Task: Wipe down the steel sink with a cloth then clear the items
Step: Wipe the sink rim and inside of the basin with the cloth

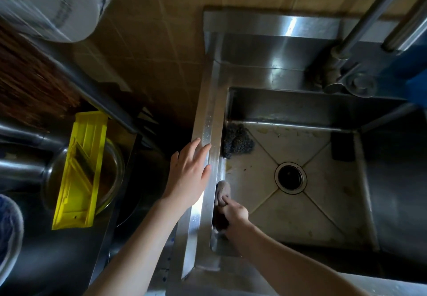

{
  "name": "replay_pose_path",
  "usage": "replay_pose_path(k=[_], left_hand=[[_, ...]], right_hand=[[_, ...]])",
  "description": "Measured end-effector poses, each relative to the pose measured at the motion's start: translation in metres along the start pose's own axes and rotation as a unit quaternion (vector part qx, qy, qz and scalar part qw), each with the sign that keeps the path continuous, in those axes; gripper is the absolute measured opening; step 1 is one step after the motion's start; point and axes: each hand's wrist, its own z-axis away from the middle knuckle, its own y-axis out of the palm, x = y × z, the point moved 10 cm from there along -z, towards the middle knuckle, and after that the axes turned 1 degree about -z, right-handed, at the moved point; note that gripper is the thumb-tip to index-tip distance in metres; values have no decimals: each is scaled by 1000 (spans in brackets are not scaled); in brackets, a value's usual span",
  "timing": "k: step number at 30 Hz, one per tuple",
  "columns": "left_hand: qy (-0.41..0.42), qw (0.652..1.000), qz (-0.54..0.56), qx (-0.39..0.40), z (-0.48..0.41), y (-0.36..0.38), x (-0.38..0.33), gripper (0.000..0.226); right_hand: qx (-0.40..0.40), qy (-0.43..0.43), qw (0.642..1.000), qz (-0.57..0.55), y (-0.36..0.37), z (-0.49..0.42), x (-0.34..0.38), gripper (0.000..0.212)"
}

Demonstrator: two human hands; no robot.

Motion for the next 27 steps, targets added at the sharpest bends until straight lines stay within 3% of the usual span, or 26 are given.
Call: replay_pose_path(k=[4,6,7,10,13,17,27], left_hand=[[-8,1000,2,-1,-4,1,1,46],[-9,1000,6,-8,-3,0,3,45],[-8,1000,8,-12,-3,0,4,45],[-6,1000,24,-7,-1,1,7,47],[-7,1000,17,-8,-2,2,9,47],[-3,999,31,-12,-2,-1,7,47],[-5,1000,11,-17,-6,2,1,43]], right_hand=[[1,-18,998,-58,22,-2,66,24],[2,-51,998,-34,36,0,112,46],[6,-74,997,-27,43,3,138,46],[39,-146,986,-74,62,10,208,11],[64,-191,974,-104,69,11,244,37],[68,-186,975,-97,62,10,213,41],[-18,-11,1000,-16,8,17,35,47]])
